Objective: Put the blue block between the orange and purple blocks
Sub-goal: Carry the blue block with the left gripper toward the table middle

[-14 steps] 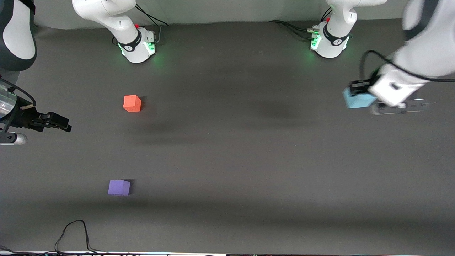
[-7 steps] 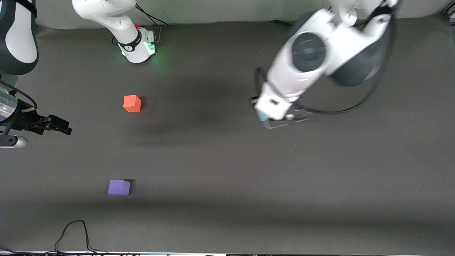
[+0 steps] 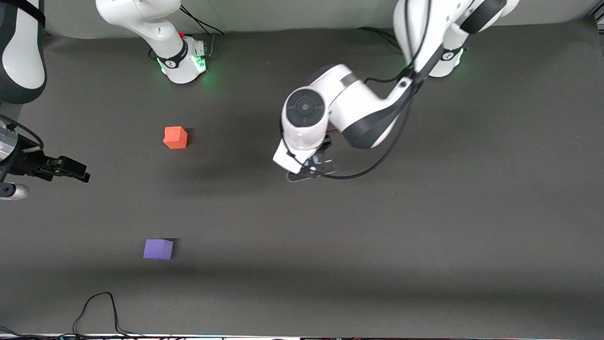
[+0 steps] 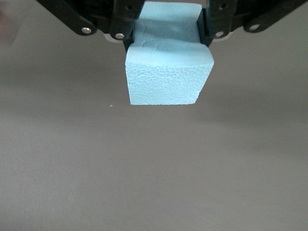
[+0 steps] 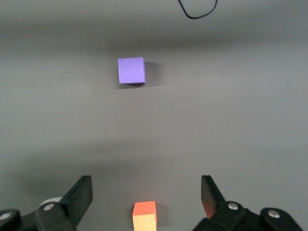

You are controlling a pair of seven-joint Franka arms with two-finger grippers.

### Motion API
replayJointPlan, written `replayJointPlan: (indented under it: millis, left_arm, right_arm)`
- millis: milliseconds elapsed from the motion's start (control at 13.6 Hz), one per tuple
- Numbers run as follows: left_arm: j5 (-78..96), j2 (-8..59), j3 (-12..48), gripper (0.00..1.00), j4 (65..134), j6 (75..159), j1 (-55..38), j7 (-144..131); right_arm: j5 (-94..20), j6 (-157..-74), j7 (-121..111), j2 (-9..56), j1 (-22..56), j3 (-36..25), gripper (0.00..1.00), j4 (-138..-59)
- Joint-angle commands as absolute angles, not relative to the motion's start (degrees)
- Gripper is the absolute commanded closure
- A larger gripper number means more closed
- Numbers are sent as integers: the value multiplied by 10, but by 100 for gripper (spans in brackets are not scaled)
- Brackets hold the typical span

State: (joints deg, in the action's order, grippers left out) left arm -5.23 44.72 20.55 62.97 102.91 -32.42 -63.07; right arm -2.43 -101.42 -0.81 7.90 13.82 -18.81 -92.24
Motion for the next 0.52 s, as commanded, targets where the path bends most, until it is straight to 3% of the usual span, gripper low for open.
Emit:
replayJointPlan:
  millis: [0, 442]
  left_arm:
    - [-74, 506, 185, 50, 619, 1091, -360, -651]
    - [-81, 584, 155, 48, 619, 1179, -392, -650]
  right_arm:
    - [-35, -1018, -21, 85, 137, -190, 0, -914]
    - [-35, -1015, -22, 85, 138, -190, 0, -916]
